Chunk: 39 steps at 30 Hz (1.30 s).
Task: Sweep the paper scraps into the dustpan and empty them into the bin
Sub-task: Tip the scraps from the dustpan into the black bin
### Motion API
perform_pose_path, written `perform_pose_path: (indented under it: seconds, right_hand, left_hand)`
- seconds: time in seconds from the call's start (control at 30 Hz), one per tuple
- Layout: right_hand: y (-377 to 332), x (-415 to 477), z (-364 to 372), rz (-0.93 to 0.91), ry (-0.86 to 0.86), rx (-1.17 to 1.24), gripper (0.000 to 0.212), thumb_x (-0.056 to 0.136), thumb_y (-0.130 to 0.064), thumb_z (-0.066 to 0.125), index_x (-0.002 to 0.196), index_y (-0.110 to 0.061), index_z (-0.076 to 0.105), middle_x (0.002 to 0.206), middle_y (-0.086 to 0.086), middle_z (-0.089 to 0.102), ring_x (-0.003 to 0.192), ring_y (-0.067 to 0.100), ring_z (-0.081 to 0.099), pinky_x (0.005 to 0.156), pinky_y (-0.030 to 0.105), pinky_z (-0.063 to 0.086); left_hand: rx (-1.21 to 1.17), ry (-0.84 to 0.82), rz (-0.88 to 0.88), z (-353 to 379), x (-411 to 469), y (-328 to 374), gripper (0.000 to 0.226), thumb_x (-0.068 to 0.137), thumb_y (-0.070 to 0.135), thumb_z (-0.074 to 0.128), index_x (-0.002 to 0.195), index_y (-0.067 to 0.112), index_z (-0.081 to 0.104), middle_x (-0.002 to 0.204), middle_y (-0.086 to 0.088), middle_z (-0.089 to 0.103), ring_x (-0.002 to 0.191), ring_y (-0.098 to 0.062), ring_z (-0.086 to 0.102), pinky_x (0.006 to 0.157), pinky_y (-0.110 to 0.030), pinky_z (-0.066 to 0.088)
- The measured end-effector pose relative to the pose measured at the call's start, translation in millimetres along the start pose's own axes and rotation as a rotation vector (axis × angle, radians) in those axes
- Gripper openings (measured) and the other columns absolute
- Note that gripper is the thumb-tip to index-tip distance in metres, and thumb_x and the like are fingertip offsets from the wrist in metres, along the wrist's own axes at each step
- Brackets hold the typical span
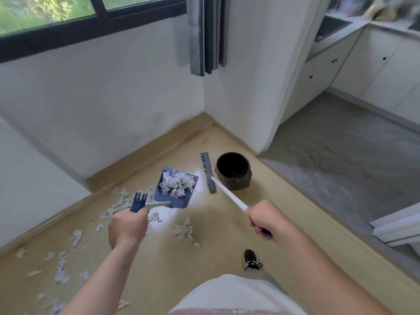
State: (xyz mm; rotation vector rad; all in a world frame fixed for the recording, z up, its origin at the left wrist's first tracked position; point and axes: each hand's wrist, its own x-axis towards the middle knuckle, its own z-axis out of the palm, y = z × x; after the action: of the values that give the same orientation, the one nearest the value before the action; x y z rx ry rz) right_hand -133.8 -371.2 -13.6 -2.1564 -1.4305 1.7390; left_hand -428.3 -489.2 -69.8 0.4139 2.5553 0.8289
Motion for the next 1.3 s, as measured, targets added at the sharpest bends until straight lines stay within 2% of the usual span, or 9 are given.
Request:
perform_pose_path:
  seconds: [0.23,0.33,0.53,0.73,0.83,0.97,1.07,1.17,1.3]
  right_hand:
    - [-13.1,6.5,-60.5,-0.032,0.033,0.004,0.023,0.098,-0.025,0.055,0.084,-0.007,0.053,0.062,0.006,0.045,0.042,0.014,0.033,0.042,0.022,0.025]
    - [-17.9,20.2,-84.9,-0.006,0.051,0.02,0.015,0.097,-0.019,0.054,0.089,-0.006,0.057,0.066,0.005,0.05,0.044,0.013,0.038,0.043,0.021,0.03]
    - [-19.2,49.0,-119.1,0.026,0.105,-0.043,0.016,0.095,-0.013,0.053,0.095,0.001,0.061,0.069,0.013,0.054,0.061,0.025,0.046,0.058,0.033,0.038]
    - [-26.9,64.6,-142.3,0.018,0.072,-0.062,0.019,0.095,-0.006,0.051,0.077,-0.005,0.055,0.073,0.016,0.055,0.064,0.028,0.049,0.06,0.033,0.041]
    - [-28.2,72.7,-147.5,0.03,0.08,-0.048,0.015,0.095,-0.005,0.052,0.08,-0.002,0.056,0.074,0.017,0.054,0.069,0.027,0.046,0.063,0.035,0.037]
    - [-26.8,83.6,-154.1,0.01,0.079,-0.111,0.012,0.091,-0.001,0.051,0.082,-0.001,0.058,0.072,0.018,0.054,0.064,0.029,0.046,0.06,0.035,0.039]
    - [-22.5,87.9,-157.3,-0.022,0.12,-0.135,0.009,0.09,-0.004,0.05,0.083,-0.001,0.055,0.064,0.016,0.054,0.047,0.024,0.047,0.047,0.024,0.04]
    - [-17.0,93.0,-155.0,-0.071,0.127,-0.12,0.01,0.091,-0.008,0.051,0.081,-0.006,0.052,0.065,0.011,0.054,0.045,0.02,0.05,0.044,0.022,0.045]
    - [-3.1,104.7,-152.4,0.008,0.052,0.142,0.008,0.094,-0.003,0.046,0.088,-0.002,0.052,0.069,0.012,0.049,0.043,0.021,0.046,0.045,0.025,0.043]
  left_hand:
    - [-0.049,-0.006,0.11,13.9,-7.1,70.1,0.034,0.085,0.037,0.066,0.071,0.006,0.071,0.068,-0.013,0.068,0.057,-0.029,0.055,0.055,-0.03,0.039]
    - [-0.04,-0.036,0.165,25.5,-7.4,101.8,0.037,0.085,0.039,0.065,0.067,0.007,0.07,0.065,-0.013,0.068,0.057,-0.029,0.057,0.053,-0.03,0.04]
    - [0.038,-0.065,0.275,55.3,-10.3,159.3,0.043,0.086,0.041,0.062,0.057,0.01,0.064,0.056,-0.008,0.064,0.058,-0.029,0.062,0.051,-0.028,0.04]
    - [0.098,-0.076,0.307,81.9,-15.8,194.4,0.042,0.088,0.039,0.061,0.056,0.012,0.062,0.055,-0.004,0.061,0.055,-0.024,0.057,0.048,-0.025,0.035]
    - [0.123,-0.075,0.315,89.7,-16.2,203.5,0.04,0.088,0.038,0.061,0.057,0.012,0.062,0.056,-0.005,0.061,0.056,-0.023,0.057,0.048,-0.025,0.035]
    - [0.21,-0.065,0.342,97.7,-17.8,213.6,0.038,0.089,0.038,0.06,0.06,0.014,0.063,0.057,-0.004,0.062,0.056,-0.023,0.058,0.048,-0.024,0.035]
    - [0.272,-0.073,0.374,105.6,-20.4,219.0,0.038,0.089,0.041,0.059,0.062,0.015,0.065,0.058,-0.004,0.063,0.056,-0.024,0.06,0.048,-0.023,0.038]
    - [0.338,-0.055,0.414,110.9,-21.8,223.4,0.038,0.091,0.046,0.058,0.066,0.018,0.066,0.059,-0.001,0.064,0.056,-0.02,0.06,0.047,-0.022,0.037]
    - [0.438,-0.009,0.473,119.5,-21.2,230.7,0.038,0.091,0.053,0.057,0.07,0.022,0.066,0.062,0.005,0.063,0.056,-0.014,0.055,0.047,-0.023,0.037]
